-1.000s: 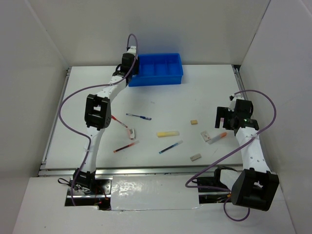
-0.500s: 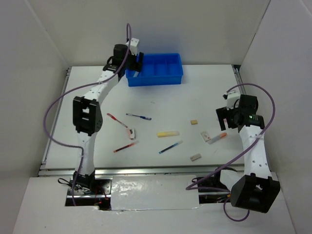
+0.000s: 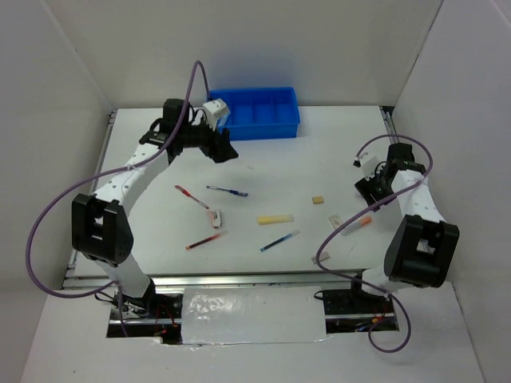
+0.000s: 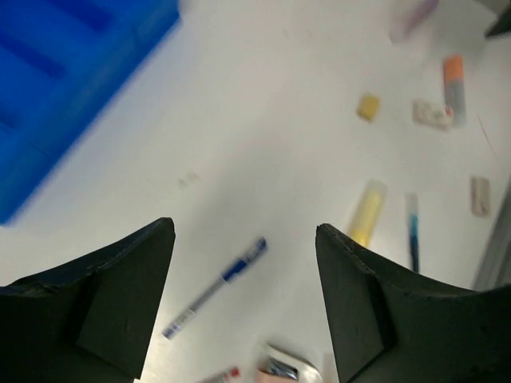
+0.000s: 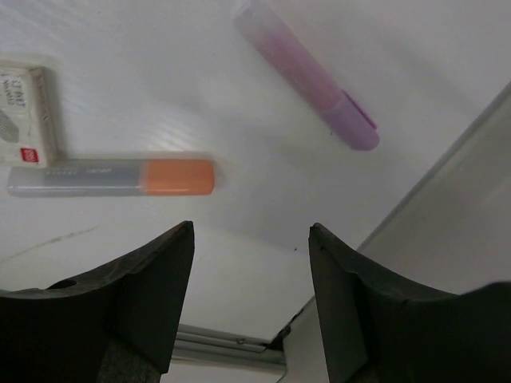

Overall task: Sort the stationery into containers
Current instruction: Pick up the pen from the corner of the board.

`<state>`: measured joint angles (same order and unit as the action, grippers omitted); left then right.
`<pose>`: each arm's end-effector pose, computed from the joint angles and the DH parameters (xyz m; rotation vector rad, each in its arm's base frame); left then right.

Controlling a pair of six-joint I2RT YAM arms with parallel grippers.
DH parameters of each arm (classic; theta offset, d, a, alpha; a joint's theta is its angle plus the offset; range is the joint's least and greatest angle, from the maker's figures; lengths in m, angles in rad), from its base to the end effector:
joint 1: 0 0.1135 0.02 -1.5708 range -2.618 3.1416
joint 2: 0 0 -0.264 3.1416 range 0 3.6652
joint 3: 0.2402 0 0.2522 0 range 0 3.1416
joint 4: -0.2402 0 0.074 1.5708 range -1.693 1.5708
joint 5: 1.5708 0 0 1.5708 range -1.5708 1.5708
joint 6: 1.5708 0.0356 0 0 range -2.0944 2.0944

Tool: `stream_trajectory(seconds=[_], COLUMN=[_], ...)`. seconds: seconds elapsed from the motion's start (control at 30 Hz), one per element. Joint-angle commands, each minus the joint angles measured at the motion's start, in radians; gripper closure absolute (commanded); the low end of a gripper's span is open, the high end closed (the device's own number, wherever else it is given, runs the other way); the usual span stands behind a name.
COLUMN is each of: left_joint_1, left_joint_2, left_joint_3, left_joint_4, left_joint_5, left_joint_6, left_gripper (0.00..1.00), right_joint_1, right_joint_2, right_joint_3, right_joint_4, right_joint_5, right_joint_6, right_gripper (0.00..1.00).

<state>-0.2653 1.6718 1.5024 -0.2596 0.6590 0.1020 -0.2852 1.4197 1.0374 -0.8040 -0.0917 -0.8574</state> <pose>0.3717 -0.1236 0.3515 0.7716 1.8258 -0.7613 0.2609 -0.0731 0.2373 -0.8035 2.6442 -0.1842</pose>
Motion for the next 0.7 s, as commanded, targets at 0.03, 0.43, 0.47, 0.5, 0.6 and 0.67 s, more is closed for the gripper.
stream_trajectory(seconds=[0.03, 0.43, 0.47, 0.5, 0.6, 0.67], left_joint_1=[-0.003, -0.003, -0.003, -0.005, -0.003, -0.002], left_joint_2=[-0.03, 0.008, 0.014, 0.025, 0.029, 0.025], left_joint_3=[-0.076, -0.15, -0.146, -0.139, -0.139, -0.143], left_joint_4=[-0.018, 0.034, 0.034, 0.034, 0.037, 0.043], left_joint_5=[0.126, 0.186, 0.192, 0.2, 0.202, 0.2], left_joint_6=[0.033, -0.034, -0.041, -0.045, -0.05, -0.047], left_gripper=[0.18, 0.21, 0.21, 0.21, 0.21, 0.21], right_joint_1=[-0.008, -0.012, -0.011, -0.012, -0.012, -0.014], right_joint_2=[0.082, 0.222, 0.249, 0.266, 0.298, 0.32], right_joint_3=[0.075, 0.136, 0.145, 0.153, 0.167, 0.167], right_joint_4=[0.087, 0.157, 0.144, 0.138, 0.152, 0.158], right_joint_5=[0.0, -0.011, -0.011, -0.013, -0.019, -0.025], right_joint_6=[-0.115, -0.042, -0.035, -0.026, -0.005, 0.0], right_gripper=[0.34, 0.35, 0.35, 0.35, 0.34, 0.34])
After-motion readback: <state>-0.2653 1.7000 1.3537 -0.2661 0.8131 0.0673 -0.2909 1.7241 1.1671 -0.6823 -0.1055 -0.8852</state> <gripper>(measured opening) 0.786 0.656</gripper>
